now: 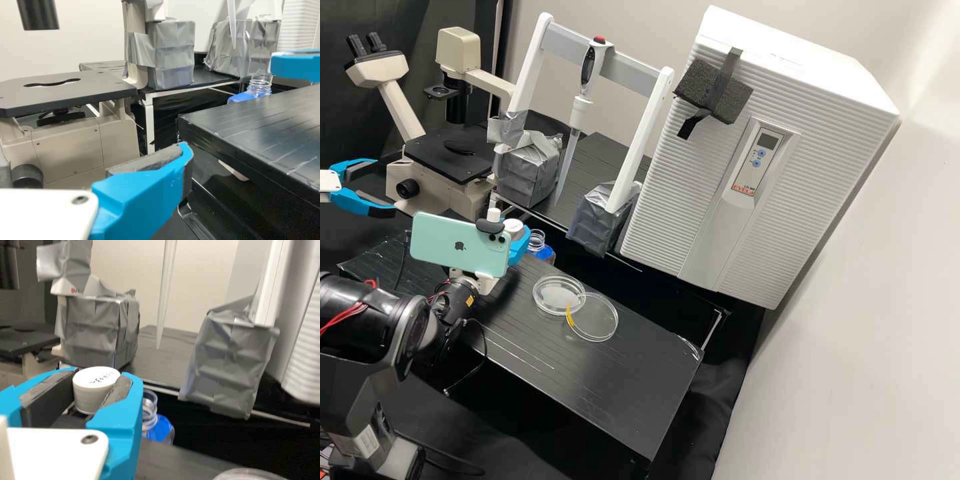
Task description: Close the bottle
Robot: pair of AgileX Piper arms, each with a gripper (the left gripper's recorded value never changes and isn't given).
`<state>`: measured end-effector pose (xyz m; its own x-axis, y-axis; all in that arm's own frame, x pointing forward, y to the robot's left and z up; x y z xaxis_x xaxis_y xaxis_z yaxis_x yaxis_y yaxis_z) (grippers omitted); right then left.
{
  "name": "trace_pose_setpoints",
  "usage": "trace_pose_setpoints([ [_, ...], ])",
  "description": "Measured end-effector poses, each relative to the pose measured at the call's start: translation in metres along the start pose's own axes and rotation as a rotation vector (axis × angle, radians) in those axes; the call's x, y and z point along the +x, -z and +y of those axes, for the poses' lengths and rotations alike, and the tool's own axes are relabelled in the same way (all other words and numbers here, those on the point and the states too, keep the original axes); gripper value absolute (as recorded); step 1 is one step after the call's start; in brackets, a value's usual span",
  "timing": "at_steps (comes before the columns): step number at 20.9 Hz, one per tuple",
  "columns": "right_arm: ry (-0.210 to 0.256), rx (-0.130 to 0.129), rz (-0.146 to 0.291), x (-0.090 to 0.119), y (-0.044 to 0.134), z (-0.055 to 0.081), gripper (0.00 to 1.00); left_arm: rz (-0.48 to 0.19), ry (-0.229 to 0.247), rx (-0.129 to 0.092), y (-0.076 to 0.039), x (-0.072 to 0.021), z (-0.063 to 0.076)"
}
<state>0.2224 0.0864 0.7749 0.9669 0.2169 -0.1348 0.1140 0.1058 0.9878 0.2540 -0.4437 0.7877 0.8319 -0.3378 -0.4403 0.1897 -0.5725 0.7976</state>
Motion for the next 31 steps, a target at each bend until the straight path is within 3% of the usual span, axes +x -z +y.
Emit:
trace_pose_setpoints([
  [4, -0.026, -0.013, 0.001, 0.01, 0.002, 0.002, 0.0, 0.0, 0.0, 0.0, 0.0, 0.0, 0.0],
  [7, -0.041, -0.026, -0.026, 0.015, -0.002, 0.003, 0.0, -0.005, 0.003, 0.002, 0.0, 0.0, 0.0],
  [15, -0.057, -0.021, -0.082, 0.027, -0.013, 0.004, 0.0, -0.005, 0.003, 0.002, 0.0, 0.0, 0.0],
  [23, -0.075, -0.023, -0.101, 0.036, -0.018, 0.009, 0.0, -0.005, 0.003, 0.002, 0.0, 0.0, 0.0],
  [25, -0.075, -0.015, -0.107, 0.038, -0.019, 0.009, 0.0, -0.005, 0.003, 0.002, 0.0, 0.0, 0.0],
  [30, -0.04, 0.046, -0.097, 0.038, -0.019, 0.006, 0.0, -0.005, 0.003, 0.002, 0.0, 0.0, 0.0],
  [31, -0.03, 0.047, -0.09, 0.039, -0.019, 0.006, 0.0, -0.005, 0.003, 0.002, 0.0, 0.0, 0.0],
])
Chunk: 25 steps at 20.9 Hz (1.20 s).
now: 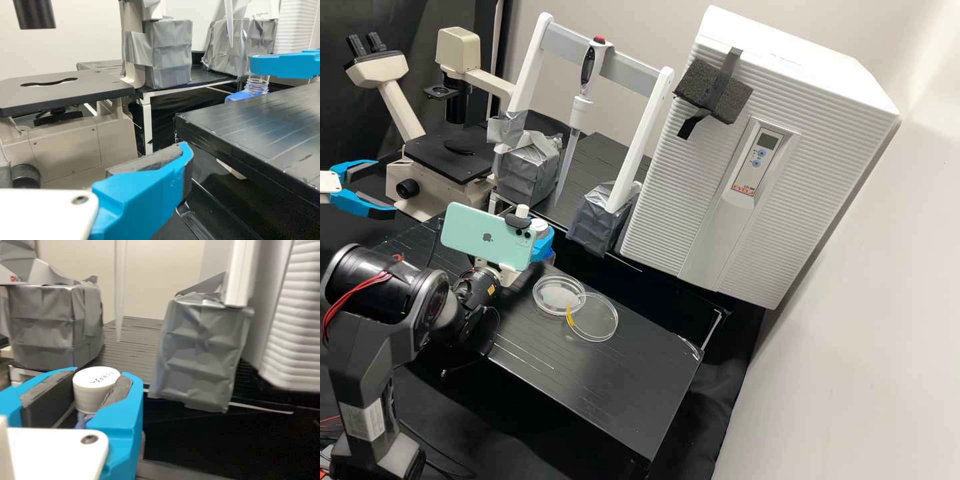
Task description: Close the bottle
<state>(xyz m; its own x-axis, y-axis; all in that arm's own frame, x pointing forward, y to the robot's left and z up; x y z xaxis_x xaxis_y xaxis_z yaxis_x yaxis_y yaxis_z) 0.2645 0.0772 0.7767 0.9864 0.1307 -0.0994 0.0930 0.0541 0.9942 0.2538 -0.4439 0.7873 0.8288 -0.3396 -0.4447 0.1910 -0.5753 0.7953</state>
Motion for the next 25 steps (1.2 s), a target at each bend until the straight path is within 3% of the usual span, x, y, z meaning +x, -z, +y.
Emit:
trace_pose_setpoints([
  [3, 0.002, 0.013, 0.002, 0.0023, 0.0002, -0.0002, 0.0, -0.002, 0.002, -0.001, -0.0003, 0.0004, -0.0005],
  [14, 0.013, 0.011, -0.025, 0.0068, -0.0061, -0.0029, 0.0, -0.012, 0.012, -0.008, -0.0017, 0.0024, -0.0035],
  [23, 0.02, 0.011, -0.017, 0.0069, -0.005, -0.0043, 0.0, -0.02, 0.019, -0.012, -0.0027, 0.0043, -0.0052],
  [24, 0.023, 0.013, -0.013, 0.0068, -0.0041, -0.0051, 1.0, -0.02, 0.019, -0.012, -0.0027, 0.0043, -0.0052],
  [25, 0.024, 0.014, -0.012, 0.0067, -0.0038, -0.0054, 1.0, -0.02, 0.019, -0.012, -0.0027, 0.0043, -0.0052],
])
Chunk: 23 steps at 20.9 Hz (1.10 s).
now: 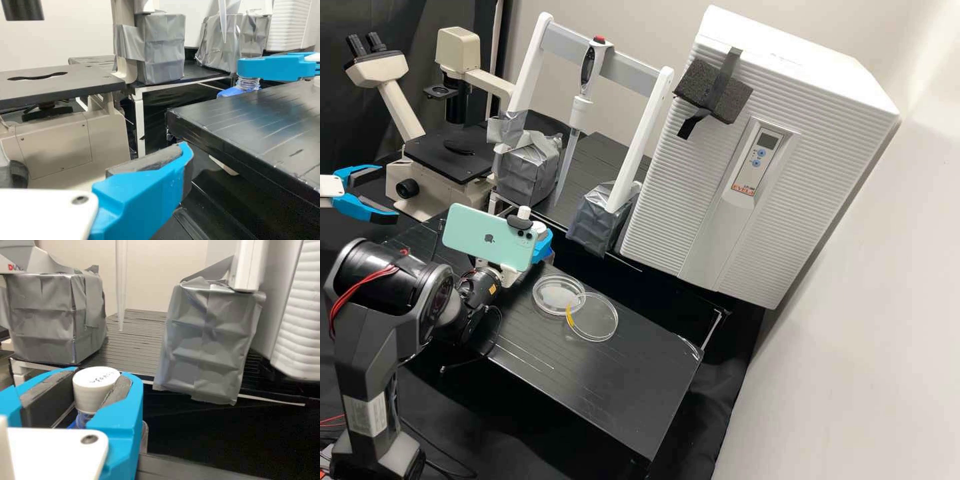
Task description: Close the bottle
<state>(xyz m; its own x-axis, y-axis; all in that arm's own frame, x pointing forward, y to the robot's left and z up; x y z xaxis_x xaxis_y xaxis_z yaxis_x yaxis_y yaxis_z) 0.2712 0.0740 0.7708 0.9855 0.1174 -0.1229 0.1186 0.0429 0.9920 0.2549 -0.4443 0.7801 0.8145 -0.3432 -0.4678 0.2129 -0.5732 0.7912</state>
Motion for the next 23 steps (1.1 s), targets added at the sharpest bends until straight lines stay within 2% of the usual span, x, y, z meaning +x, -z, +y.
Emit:
trace_pose_setpoints([
  [5, 0.001, 0.005, -0.013, -0.002, -0.001, -0.002, 1.0, 0.0, 0.0, 0.0, 0.0, 0.0, 0.0],
  [9, 0.0, 0.003, 0.006, -0.009, 0.005, -0.002, 1.0, -0.004, 0.001, 0.0, -0.001, 0.0005, 0.0],
  [13, -0.012, 0.013, 0.016, -0.016, 0.009, 0.001, 1.0, -0.01, 0.003, 0.001, -0.002, 0.0013, 0.0],
  [15, -0.013, 0.012, 0.03, -0.021, 0.012, 0.002, 1.0, -0.01, 0.003, 0.001, -0.002, 0.0013, 0.0],
  [17, -0.017, -0.005, 0.036, -0.025, 0.013, 0.003, 1.0, -0.011, 0.001, 0.003, -0.003, 0.0012, 0.0],
  [20, -0.026, 0.005, 0.039, -0.032, 0.015, 0.004, 1.0, -0.013, -0.007, 0.01, -0.004, 0.0005, 0.002],
  [23, -0.055, 0.017, 0.04, -0.04, 0.017, 0.007, 1.0, -0.01, -0.018, 0.015, -0.005, -0.0008, 0.005],
])
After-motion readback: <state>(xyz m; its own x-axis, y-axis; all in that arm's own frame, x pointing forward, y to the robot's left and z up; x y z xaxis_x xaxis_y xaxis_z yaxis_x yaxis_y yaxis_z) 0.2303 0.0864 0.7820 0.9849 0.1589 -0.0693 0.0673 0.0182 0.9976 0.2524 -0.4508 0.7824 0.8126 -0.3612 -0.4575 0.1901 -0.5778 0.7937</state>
